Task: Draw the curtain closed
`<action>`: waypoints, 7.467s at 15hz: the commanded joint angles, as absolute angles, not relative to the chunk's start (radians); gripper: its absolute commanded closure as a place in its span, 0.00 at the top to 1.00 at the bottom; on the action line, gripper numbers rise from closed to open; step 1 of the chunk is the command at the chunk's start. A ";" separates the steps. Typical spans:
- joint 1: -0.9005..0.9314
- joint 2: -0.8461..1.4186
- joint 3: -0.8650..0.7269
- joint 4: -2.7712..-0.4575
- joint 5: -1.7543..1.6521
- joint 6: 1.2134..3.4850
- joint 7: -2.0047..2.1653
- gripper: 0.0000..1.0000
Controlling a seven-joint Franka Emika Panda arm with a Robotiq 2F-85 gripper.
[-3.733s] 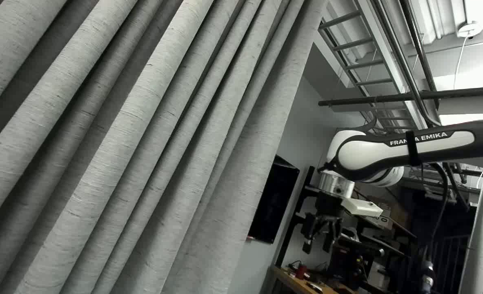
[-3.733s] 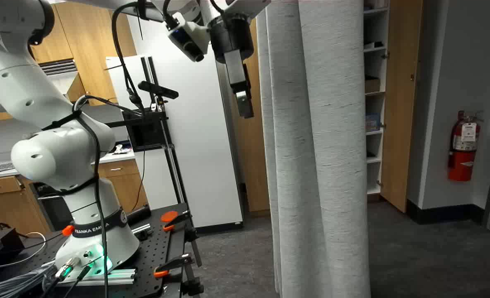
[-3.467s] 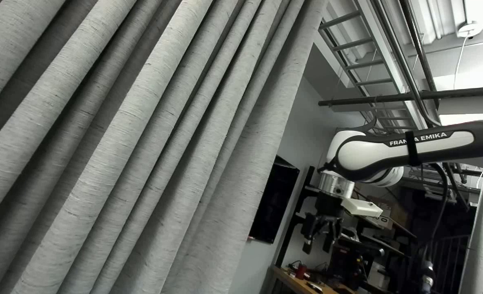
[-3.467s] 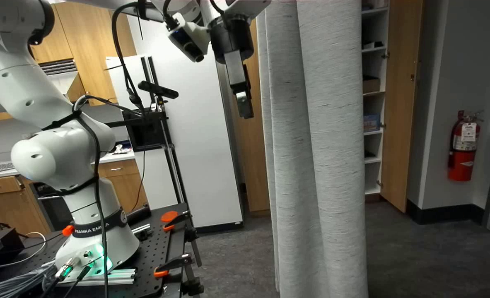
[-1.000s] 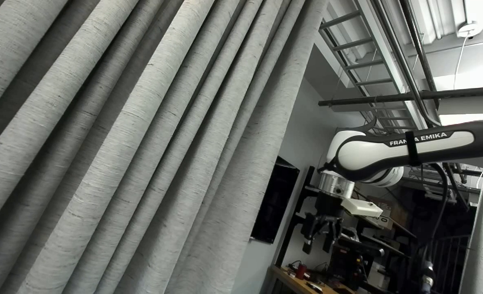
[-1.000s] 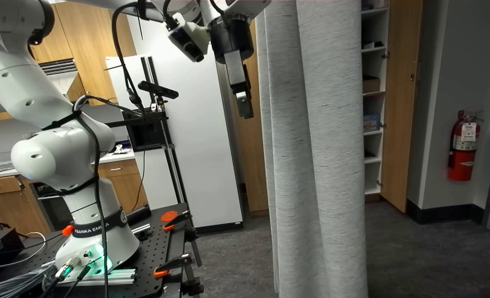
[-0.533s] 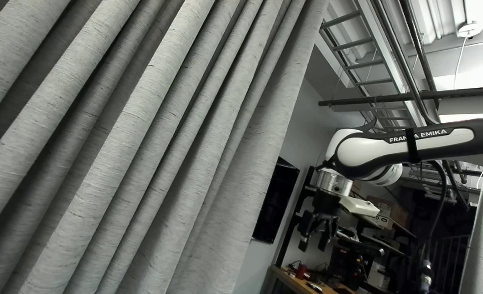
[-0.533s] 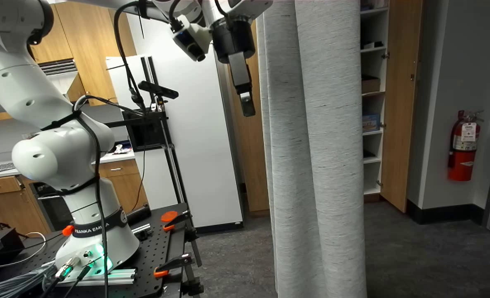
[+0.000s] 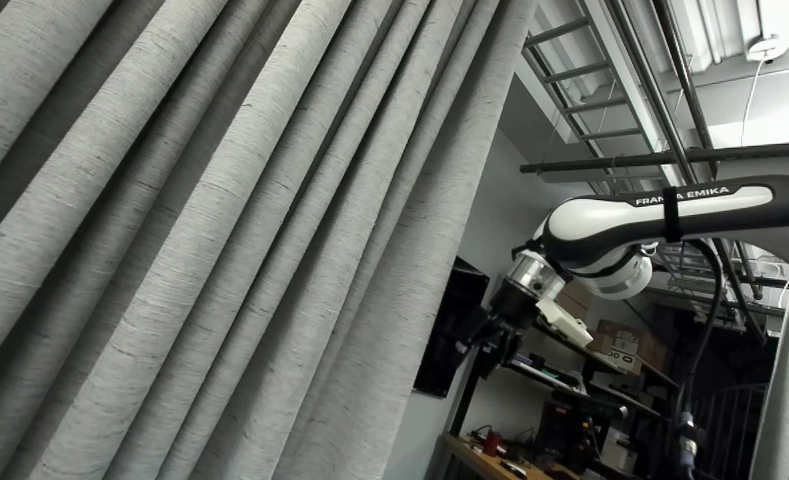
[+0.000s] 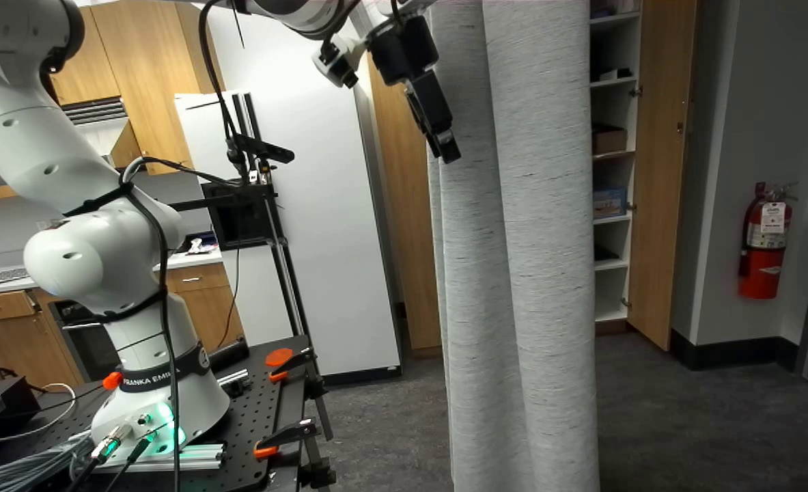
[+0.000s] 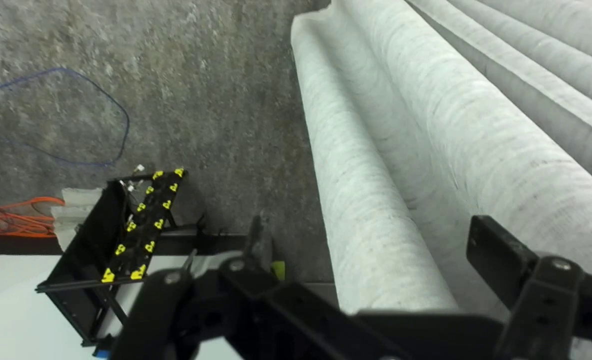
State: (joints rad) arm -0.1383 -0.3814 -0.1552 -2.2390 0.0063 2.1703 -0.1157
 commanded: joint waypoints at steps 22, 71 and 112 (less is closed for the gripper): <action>-0.050 -0.172 -0.216 -1.967 0.124 2.332 -0.535 1.00; 0.021 -0.043 -0.163 -1.754 0.635 2.973 -0.903 0.28; -0.770 0.570 -0.541 -1.069 0.213 2.746 -0.213 0.00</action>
